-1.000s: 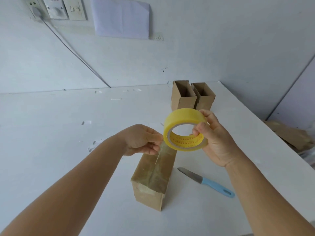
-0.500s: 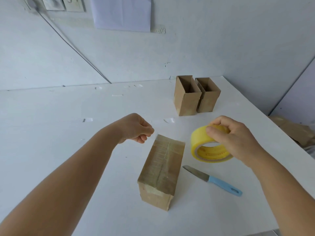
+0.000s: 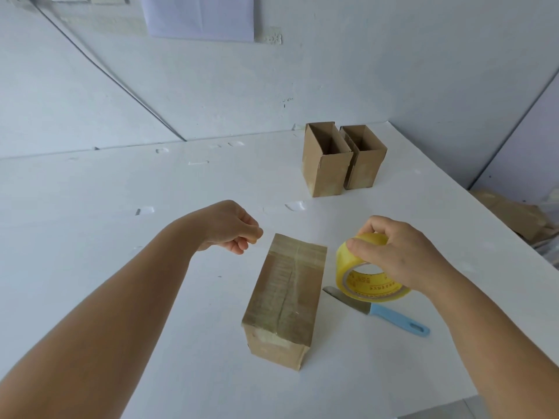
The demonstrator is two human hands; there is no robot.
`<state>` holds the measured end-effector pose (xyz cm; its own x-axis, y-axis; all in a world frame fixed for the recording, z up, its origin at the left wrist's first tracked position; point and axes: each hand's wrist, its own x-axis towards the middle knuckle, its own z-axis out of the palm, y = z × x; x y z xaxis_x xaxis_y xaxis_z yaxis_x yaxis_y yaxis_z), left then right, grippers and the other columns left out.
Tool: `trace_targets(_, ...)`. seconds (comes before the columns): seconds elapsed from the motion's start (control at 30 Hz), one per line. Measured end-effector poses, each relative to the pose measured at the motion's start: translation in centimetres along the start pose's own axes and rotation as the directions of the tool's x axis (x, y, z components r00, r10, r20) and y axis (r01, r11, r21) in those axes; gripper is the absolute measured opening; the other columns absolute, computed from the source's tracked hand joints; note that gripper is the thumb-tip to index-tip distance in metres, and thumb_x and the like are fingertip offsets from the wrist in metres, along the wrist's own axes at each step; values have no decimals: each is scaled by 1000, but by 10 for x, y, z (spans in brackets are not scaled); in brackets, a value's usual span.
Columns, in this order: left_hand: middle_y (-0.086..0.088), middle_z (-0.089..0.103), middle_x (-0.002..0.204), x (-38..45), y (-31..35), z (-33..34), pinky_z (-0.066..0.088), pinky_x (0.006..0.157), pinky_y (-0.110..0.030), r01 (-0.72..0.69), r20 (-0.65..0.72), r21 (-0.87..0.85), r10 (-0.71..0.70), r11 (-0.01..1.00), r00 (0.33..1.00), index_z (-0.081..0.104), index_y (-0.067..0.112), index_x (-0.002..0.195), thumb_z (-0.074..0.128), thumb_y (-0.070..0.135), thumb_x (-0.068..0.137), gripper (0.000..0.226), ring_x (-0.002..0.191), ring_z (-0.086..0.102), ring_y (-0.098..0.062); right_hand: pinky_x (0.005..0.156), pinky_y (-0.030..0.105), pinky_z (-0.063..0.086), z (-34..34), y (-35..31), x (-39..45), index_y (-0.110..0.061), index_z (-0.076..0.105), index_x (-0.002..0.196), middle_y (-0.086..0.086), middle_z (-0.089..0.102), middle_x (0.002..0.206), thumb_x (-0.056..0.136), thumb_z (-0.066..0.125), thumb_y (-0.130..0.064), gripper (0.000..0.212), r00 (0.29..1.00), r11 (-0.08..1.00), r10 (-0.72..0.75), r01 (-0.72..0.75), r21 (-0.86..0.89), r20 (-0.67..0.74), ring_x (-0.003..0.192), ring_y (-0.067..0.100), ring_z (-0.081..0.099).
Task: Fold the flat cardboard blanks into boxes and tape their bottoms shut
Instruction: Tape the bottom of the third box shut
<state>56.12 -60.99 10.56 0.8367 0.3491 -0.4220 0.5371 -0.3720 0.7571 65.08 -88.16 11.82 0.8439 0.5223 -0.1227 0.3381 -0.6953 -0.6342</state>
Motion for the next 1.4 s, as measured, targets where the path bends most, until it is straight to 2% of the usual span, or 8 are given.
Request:
trace_targets(0.57, -2, 65, 70, 8, -10, 3, 55, 68, -27, 23, 63, -63, -19, 998, 998, 67, 5, 88, 66, 7, 85, 4, 61, 57, -12, 59, 29, 40, 2, 4, 6, -28, 56, 82, -2, 56, 84, 81, 64, -48, 21, 1000, 1000, -6, 6, -2, 20, 79, 16, 53)
trace_targets(0.9, -2, 62, 71, 18, -24, 16, 53, 68, -26, 33, 124, -143, -15, 989, 992, 64, 6, 90, 61, 9, 89, 4, 63, 56, -12, 60, 28, 40, 19, 20, 8, -28, 56, 81, -1, 59, 82, 81, 64, -46, 20, 998, 997, 16, -20, 76, 53, 77, 17, 56)
trace_targets(1.07, -5, 61, 77, 23, -33, 29, 54, 69, -25, 87, 226, -274, -24, 958, 974, 62, 4, 98, 65, 16, 90, 15, 69, 55, -15, 60, 27, 39, 34, 24, 9, -27, 56, 80, -1, 59, 84, 81, 64, -41, 17, 998, 993, 15, -22, 119, 54, 75, 16, 55)
trace_targets(1.2, -10, 66, 88, 22, -37, 33, 54, 63, -23, 141, 231, -351, -60, 926, 971, 58, 0, 108, 63, 22, 92, 28, 73, 62, -18, 61, 29, 42, 40, 25, 10, -27, 57, 79, 1, 60, 85, 78, 65, -43, 18, 999, 985, 33, -39, 167, 38, 77, 17, 56)
trace_targets(1.3, -12, 61, 97, 20, -37, 35, 55, 65, -27, 166, 186, -184, -131, 969, 974, 53, 2, 111, 61, 40, 90, 44, 73, 64, -17, 61, 29, 42, 40, 26, 10, -26, 58, 79, 0, 60, 85, 78, 65, -43, 18, 999, 983, 37, -42, 178, 29, 77, 17, 56)
trace_targets(1.4, -14, 60, 101, 19, -43, 39, 58, 74, -33, 159, 68, -59, -155, 986, 986, 51, 8, 111, 62, 49, 86, 50, 79, 65, -21, 63, 30, 42, 40, 25, 10, -25, 58, 80, 2, 60, 86, 80, 66, -37, 15, 999, 983, 35, -40, 179, 29, 78, 18, 56)
